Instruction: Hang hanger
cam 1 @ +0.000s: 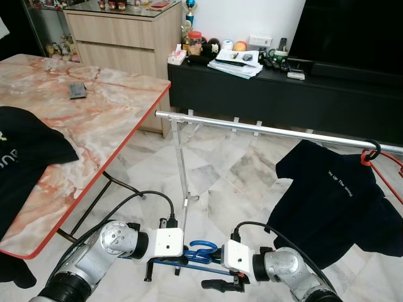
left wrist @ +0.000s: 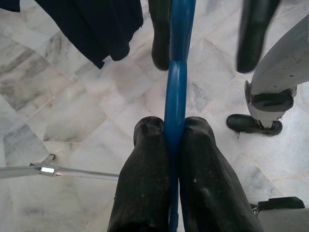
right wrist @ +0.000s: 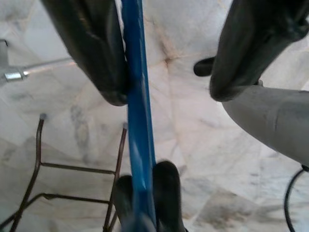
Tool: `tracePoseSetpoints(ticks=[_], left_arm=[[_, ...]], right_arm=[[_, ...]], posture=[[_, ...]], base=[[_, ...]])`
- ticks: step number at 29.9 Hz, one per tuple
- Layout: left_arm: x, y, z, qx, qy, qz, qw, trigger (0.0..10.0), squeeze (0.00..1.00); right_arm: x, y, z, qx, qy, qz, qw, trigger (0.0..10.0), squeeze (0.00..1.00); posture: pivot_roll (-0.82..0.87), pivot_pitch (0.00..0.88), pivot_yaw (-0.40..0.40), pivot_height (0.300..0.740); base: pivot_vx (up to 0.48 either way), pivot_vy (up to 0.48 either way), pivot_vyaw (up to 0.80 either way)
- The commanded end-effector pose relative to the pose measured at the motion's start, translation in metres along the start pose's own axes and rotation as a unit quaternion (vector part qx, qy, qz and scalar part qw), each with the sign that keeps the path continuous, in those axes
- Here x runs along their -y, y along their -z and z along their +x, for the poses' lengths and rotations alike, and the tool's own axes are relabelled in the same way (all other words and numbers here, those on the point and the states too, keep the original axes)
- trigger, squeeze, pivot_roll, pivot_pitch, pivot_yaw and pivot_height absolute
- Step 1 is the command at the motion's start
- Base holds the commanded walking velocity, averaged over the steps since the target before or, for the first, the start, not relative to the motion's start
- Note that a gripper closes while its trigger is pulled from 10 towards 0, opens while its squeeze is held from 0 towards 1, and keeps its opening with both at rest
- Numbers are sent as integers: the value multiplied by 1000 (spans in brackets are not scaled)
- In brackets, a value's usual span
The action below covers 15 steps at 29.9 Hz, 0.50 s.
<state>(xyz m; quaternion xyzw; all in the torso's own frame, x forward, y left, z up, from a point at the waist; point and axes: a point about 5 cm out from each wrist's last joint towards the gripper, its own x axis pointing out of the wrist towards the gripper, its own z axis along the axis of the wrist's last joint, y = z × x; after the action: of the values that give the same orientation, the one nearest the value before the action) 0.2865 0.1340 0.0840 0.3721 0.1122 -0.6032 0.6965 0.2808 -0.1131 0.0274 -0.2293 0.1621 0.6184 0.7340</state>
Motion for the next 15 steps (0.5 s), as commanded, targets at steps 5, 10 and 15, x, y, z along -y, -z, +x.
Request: tracePoseSetpoints(ticks=[5, 10, 15], left_arm=[[-2, -3, 0, 0, -2, 3, 1000, 10000, 0], [-2, -3, 0, -2, -3, 2, 1000, 10000, 0], [-2, -3, 0, -3, -2, 3, 1000, 10000, 0]], right_arm=[[1, 6, -3, -18, 16, -7, 1000, 0, 0], [3, 4, -2, -14, 30, -9, 999, 0, 0], [7, 0, -2, -3, 38, -15, 999, 0, 0]], posture=[[108, 46, -62, 740], [111, 46, -62, 740], [111, 46, -62, 740]], base=[[0, 0, 0], [0, 0, 0], [0, 0, 0]])
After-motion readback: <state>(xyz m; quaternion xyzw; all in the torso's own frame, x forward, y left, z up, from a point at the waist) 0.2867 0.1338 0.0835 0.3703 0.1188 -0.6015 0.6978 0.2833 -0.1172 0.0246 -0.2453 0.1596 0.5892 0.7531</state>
